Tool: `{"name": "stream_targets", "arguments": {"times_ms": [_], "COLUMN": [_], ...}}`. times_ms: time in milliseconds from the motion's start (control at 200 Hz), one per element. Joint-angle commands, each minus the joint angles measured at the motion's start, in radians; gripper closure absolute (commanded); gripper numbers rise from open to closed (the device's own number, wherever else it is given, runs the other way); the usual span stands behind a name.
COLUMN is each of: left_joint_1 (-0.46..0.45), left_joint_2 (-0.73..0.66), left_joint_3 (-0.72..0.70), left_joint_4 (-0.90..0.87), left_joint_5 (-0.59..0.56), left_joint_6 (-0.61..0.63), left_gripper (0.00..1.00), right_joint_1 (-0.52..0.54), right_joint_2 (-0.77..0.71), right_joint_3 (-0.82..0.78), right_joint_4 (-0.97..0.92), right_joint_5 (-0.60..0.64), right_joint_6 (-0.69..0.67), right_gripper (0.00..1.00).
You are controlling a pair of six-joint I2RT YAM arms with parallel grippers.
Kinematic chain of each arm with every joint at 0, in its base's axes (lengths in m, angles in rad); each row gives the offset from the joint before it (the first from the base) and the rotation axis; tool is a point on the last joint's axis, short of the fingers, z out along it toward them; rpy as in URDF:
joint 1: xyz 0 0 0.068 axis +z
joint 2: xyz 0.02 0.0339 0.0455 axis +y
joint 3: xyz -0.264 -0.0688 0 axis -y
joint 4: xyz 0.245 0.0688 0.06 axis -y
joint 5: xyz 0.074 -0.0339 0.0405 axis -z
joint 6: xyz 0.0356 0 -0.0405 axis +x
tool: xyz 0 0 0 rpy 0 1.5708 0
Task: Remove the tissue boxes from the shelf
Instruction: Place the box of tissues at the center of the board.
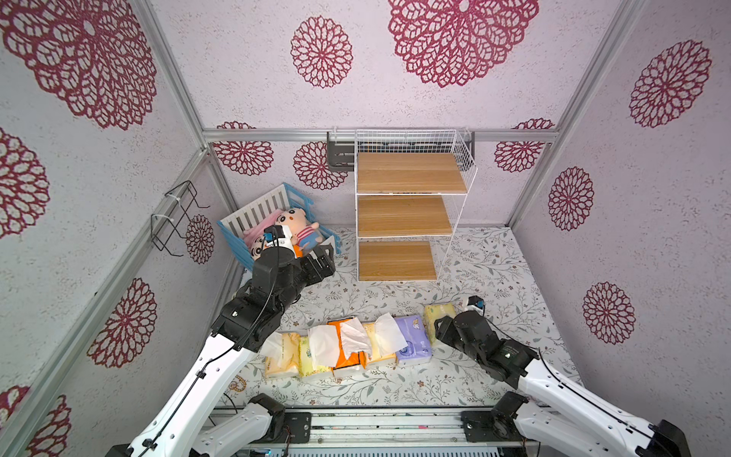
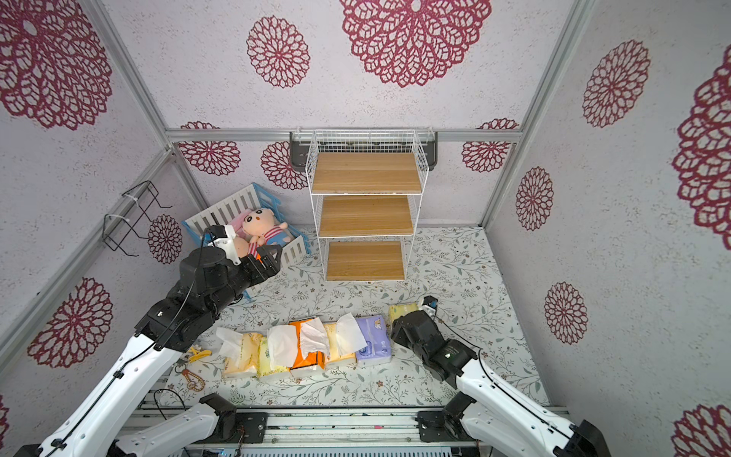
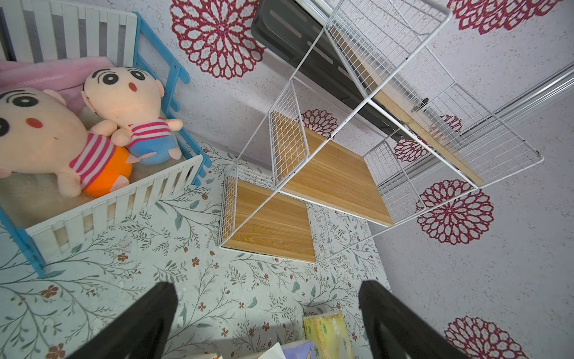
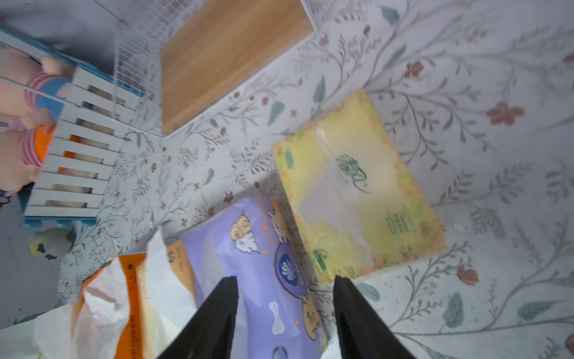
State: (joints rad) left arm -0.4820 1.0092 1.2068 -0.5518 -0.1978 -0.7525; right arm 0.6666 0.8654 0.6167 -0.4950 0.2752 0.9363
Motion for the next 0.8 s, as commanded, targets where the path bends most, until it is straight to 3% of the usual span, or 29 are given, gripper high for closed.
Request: {"name": "stream_targets", "arguments": {"times_ms": [0, 170, 450, 796], "left_joint_1": [-0.012, -0.015, -0.015, -0.016], "left_joint_2": [0.013, 0.009, 0.015, 0.079], "left_joint_3": [0.024, 0.022, 0.024, 0.056], "left_joint_4": [-0.004, -0.007, -0.016, -0.012], "left_joint_5": [-0.004, -0.018, 0.010, 0.025], "left_joint_6": [-0.004, -0.005, -0.010, 0.004], "left_gripper": [0.01, 0.01, 0.02, 0.02], "right_joint_1": [-0.033, -0.166, -0.238, -0.308], "right_joint_2": [0.079, 0.270, 0.520, 0.725], "right_joint_3": [0.138, 0.185, 0.213, 0.301], "right_joint_4": [-0.059, 0.045, 0.200, 0.243], "right_joint_5": [0.087, -0.014, -0.005, -0.034], "right_joint_6": [-0.142, -0.296, -0.400, -0.491], "right_gripper": [0.41, 0.40, 0.35, 0.35]}}
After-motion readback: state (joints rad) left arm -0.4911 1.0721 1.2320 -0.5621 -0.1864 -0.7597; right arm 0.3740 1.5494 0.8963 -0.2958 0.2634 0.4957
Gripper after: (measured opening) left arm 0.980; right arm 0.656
